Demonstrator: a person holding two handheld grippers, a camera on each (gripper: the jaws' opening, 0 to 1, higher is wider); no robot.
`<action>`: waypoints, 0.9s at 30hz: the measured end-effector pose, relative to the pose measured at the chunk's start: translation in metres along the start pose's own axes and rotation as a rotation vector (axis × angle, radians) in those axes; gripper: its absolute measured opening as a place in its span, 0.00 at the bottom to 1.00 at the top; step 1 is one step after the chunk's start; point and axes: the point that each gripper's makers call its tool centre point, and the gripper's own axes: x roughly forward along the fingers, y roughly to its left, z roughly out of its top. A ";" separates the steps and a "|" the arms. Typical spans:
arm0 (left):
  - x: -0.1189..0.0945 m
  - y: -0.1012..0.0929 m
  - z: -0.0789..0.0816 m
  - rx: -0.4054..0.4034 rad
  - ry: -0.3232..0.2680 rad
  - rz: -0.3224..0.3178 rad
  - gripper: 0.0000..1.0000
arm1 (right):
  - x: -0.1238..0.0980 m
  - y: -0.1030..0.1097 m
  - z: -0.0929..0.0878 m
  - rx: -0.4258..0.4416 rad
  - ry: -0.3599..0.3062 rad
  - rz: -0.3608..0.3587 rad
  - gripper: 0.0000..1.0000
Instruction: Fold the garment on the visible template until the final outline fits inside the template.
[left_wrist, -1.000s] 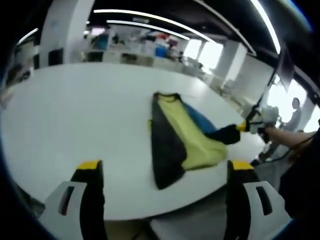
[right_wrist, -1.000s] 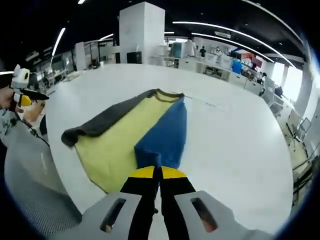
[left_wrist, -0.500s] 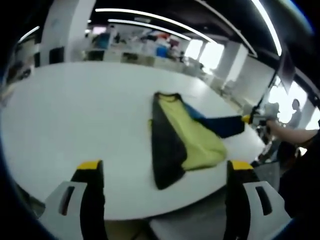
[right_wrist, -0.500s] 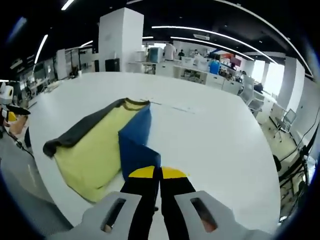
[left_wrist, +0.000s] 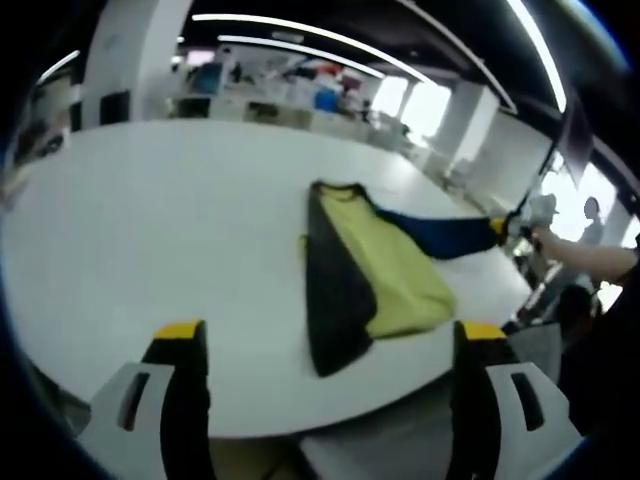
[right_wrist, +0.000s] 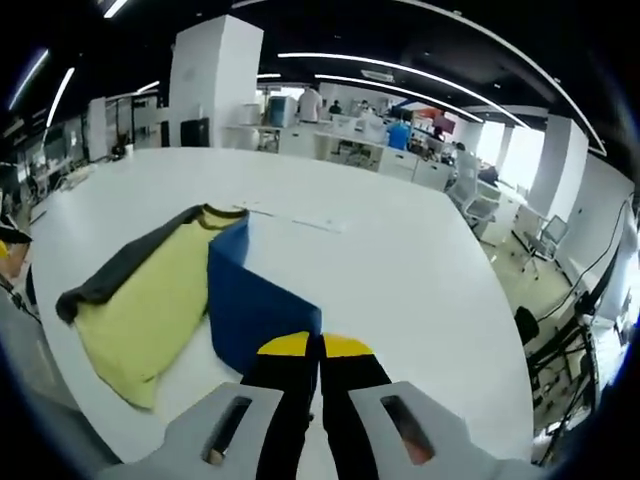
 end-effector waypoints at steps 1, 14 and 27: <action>0.000 0.000 0.000 -0.003 0.001 0.001 0.97 | 0.000 -0.003 -0.001 0.002 0.003 -0.005 0.03; 0.000 0.001 -0.005 -0.011 0.015 0.007 0.97 | 0.004 -0.030 -0.019 0.004 0.061 -0.048 0.03; 0.005 -0.001 -0.007 -0.008 0.038 0.007 0.97 | 0.005 -0.055 -0.034 0.038 0.091 -0.086 0.03</action>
